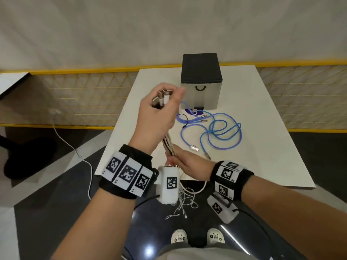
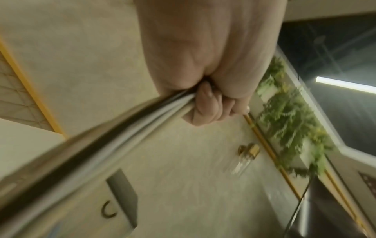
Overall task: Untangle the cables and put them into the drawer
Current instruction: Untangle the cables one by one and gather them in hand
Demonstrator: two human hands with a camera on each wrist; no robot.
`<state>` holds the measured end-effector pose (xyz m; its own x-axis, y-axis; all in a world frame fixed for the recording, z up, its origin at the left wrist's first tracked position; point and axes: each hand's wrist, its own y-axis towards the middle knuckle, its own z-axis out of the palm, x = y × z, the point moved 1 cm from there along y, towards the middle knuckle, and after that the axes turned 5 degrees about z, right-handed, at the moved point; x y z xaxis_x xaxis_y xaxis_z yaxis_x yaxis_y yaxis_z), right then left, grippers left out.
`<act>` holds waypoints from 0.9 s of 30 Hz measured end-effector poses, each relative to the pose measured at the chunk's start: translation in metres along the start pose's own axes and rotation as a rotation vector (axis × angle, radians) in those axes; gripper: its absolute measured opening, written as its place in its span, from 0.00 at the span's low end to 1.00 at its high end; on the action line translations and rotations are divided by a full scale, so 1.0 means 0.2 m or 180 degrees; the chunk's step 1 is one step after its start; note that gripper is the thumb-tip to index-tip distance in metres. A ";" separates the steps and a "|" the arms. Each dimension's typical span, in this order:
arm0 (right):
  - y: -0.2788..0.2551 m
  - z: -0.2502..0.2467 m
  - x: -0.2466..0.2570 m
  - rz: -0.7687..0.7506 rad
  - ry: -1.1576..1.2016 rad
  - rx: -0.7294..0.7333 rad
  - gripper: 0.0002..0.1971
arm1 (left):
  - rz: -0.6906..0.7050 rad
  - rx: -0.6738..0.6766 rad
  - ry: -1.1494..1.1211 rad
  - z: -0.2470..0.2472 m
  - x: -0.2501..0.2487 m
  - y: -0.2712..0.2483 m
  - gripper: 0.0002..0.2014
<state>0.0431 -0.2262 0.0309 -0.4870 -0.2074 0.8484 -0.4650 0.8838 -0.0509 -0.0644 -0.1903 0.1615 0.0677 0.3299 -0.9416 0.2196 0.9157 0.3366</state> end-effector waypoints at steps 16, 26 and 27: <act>0.04 0.00 -0.05 0.0011 0.0405 -0.0145 0.07 | -0.0261 -0.0099 -0.0199 -0.01 -0.04 -0.05 0.12; -0.15 0.25 -0.39 0.0746 -0.0418 0.0680 0.09 | 0.0497 -0.0423 -0.0591 -0.11 -0.35 0.03 0.12; -0.16 0.25 -0.42 0.0776 -0.0578 0.0815 0.13 | 0.0528 -0.0442 -0.0588 -0.12 -0.36 0.03 0.12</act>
<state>0.0616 -0.2584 -0.0660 -0.7181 -0.0954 0.6893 -0.4778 0.7879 -0.3886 -0.0913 -0.2025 0.2316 0.2705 0.4422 -0.8552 0.0560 0.8796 0.4725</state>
